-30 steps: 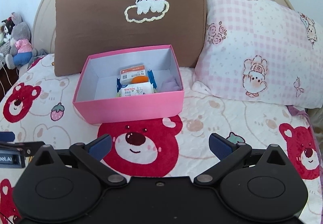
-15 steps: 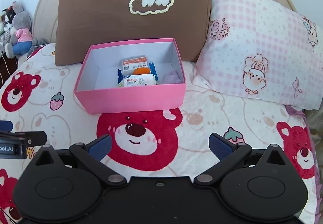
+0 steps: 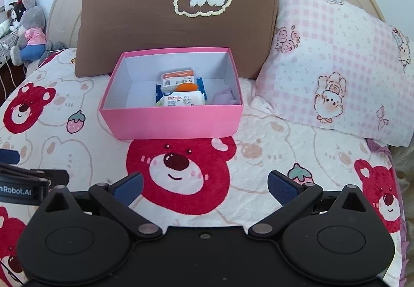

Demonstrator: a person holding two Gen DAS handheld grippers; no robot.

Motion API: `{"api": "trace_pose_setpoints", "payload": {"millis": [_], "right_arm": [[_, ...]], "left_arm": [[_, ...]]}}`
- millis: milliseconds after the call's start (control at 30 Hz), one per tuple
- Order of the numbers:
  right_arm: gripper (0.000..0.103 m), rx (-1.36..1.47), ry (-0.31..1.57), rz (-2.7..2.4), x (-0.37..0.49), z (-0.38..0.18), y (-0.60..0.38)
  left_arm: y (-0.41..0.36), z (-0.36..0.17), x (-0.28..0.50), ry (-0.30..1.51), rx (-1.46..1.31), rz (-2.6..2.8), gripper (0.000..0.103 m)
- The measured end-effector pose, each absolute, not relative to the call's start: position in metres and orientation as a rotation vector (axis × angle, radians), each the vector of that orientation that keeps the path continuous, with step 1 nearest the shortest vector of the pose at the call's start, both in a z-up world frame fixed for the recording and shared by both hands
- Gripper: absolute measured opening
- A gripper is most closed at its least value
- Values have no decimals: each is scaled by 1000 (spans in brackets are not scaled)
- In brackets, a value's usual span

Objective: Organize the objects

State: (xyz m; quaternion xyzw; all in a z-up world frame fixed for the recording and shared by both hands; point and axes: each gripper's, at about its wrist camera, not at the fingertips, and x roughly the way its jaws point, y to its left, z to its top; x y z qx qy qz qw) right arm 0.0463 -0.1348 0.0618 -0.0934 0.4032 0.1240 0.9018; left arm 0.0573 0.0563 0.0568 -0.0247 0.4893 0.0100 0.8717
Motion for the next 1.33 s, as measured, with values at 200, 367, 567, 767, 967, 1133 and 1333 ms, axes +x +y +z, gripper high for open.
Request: {"api": "trace_pose_setpoints", "payload": {"millis": [200,367,567,767,967,1133,1333], "right_arm": [[103,-206,845,243,49,60,-138],[103,-207,842,230,50,61,-140],[103,-208,854,244,50,58,-139],[103,-184,854,249,50,59,-140],[103,-149,884,256,52,56,-143],[103,-145,879,262,47,63,-139],[103,-137,866,246,43,69,-141]], "left_arm": [[56,61,55,1026,-41,26,103],[55,61,56,1028,-4,72,103],[56,61,56,1038,14,78,103],[55,59,58,1049,19,73,103],[54,56,57,1047,31,62,103],[54,52,59,1055,11,50,103],[56,51,56,1056,1,32,103]]}}
